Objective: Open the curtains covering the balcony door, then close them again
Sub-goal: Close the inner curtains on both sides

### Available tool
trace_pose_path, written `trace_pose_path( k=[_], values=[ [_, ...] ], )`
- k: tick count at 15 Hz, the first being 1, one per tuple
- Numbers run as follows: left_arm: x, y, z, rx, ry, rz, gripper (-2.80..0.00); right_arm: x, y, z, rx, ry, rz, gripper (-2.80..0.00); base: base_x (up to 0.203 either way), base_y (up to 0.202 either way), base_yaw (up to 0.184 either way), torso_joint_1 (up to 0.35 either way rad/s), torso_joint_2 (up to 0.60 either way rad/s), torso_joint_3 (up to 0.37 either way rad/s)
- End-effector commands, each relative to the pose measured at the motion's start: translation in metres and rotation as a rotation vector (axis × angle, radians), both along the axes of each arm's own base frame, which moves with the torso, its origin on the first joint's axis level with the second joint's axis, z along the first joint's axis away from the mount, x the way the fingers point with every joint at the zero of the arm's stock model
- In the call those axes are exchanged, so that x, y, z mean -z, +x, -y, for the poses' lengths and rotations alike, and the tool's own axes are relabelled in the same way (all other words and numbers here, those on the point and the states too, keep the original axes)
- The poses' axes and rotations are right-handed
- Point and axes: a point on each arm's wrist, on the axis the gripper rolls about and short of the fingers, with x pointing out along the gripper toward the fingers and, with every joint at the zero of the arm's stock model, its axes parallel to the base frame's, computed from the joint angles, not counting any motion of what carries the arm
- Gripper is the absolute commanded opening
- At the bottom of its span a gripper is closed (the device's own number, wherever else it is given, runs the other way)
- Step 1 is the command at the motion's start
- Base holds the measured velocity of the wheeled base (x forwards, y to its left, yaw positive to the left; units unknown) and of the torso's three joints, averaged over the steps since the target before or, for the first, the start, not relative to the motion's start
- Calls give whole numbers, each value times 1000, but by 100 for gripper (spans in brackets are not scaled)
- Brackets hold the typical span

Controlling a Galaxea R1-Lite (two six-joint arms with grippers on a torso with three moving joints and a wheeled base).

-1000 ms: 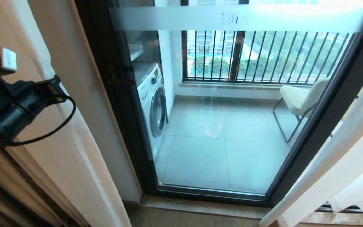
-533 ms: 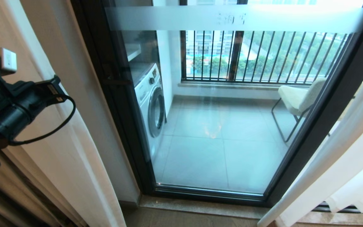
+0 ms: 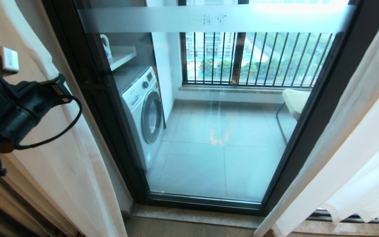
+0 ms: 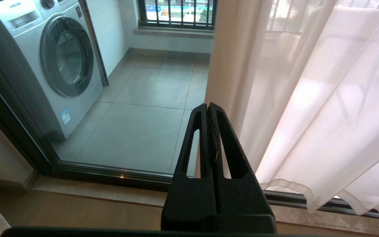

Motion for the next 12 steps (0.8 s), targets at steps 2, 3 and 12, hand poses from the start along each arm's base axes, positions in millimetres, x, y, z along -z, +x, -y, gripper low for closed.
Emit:
trace_pose_path(
  k=[2,3,12],
  values=[
    [6,6,0,-1,-2,0,-280,0,0,0,-1,-1,0,-280,0,-191,-1,5,3,2],
    [6,6,0,-1,-1,-3,-280,0,0,0,-1,-1,0,-280,0,-185,4,-5,5,5],
    [6,7,3,9,0,0,-280,0,0,0,-1,-1,0,-280,0,-188,2,2,2,3]
  ],
)
